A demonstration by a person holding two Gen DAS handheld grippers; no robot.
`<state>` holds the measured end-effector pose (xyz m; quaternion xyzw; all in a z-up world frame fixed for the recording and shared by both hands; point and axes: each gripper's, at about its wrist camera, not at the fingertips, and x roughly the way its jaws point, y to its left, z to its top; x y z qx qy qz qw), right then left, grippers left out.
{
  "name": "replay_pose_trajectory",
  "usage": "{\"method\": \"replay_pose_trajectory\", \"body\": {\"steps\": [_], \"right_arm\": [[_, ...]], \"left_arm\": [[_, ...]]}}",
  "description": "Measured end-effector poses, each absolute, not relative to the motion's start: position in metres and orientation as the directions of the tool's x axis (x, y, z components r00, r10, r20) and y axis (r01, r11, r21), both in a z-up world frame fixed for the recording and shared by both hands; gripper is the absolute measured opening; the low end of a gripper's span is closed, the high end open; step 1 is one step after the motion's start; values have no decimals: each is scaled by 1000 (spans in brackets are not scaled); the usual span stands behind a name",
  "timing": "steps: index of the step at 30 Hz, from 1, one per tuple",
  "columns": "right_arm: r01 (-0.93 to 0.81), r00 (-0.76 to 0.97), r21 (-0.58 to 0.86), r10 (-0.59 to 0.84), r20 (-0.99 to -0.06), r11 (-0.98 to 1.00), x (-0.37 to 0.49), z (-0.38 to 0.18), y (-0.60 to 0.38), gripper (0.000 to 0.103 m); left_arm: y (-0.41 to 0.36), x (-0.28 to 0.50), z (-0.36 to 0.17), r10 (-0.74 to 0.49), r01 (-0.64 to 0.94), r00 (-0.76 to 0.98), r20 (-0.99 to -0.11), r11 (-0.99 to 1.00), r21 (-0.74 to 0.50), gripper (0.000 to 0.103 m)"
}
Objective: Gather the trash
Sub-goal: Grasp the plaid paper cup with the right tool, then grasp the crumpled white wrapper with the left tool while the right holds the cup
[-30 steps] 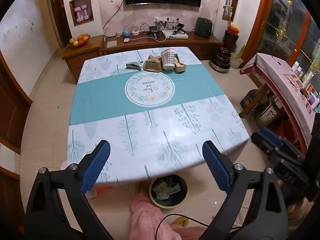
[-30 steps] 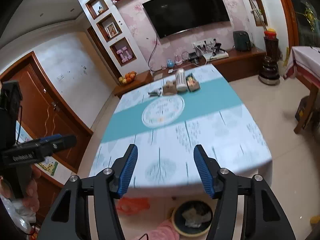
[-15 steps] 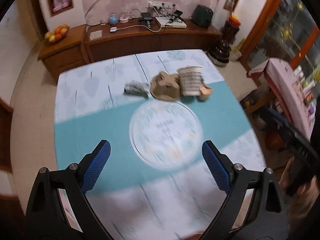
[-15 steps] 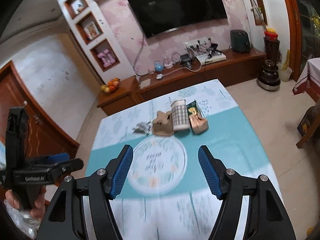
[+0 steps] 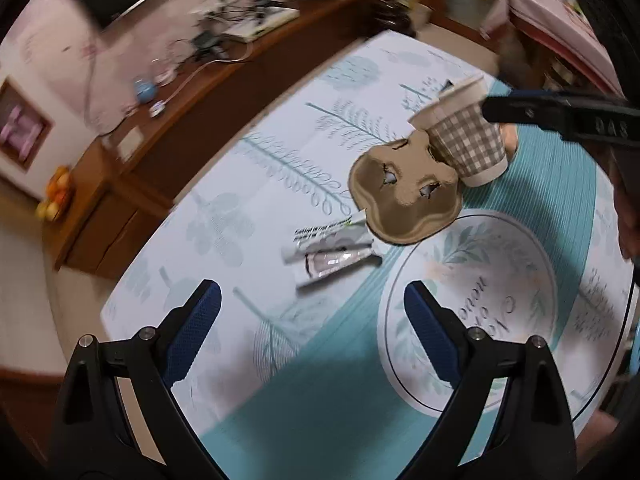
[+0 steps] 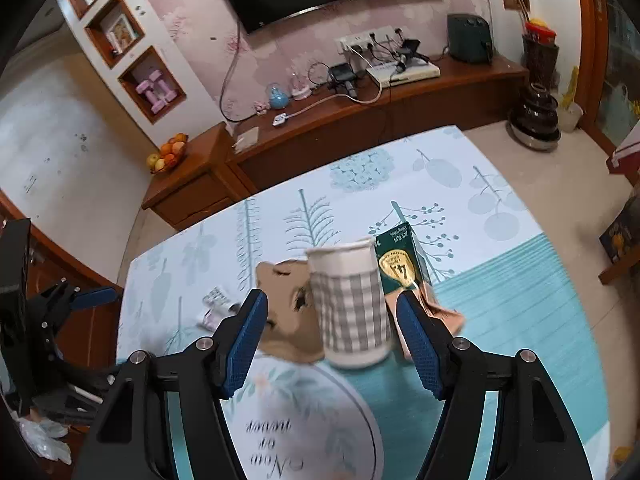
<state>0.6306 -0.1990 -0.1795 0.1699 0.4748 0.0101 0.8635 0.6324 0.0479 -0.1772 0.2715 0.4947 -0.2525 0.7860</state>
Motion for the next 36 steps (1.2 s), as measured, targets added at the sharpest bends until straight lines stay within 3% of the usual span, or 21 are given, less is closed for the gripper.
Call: {"method": "replay_pose_trajectory", "body": {"steps": [3,5,7,8,16,19,24,28,36], "right_arm": [[151,541,304,178,-822,941,642,-197,-201,68],[138,534,302,186,-825,943,647,-205,-200,61],[112,522,301,202,-829,947,651,-212,-197,41],[104,517,300,206,-831,948,649,-214,-195,36],[100,503,369,273,-820,924,637,-227,-194,33],[103,497,385,287,-819,917,633,-229,-194,32],[103,491,401,304,-816,910,626,-231,-194,32],[97,488,414,320,-812,905,618,-231,-193,32],[128,499,467,351,-793,875,596,-233,-200,31]], "left_arm": [[36,642,-194,-139,730,353,-925,660,179,92],[28,645,-206,-138,771,336,-932,609,187,92],[23,647,-214,-136,803,326,-936,563,197,92],[19,649,-218,-134,814,325,-936,544,204,92],[-1,659,-247,-119,888,268,-956,416,197,91],[-6,668,-258,-93,903,221,-971,395,167,83],[-5,678,-271,-60,918,137,-989,382,104,81],[-3,684,-280,-41,919,132,-990,380,106,60],[5,703,-283,-68,870,112,-991,489,65,40]]}}
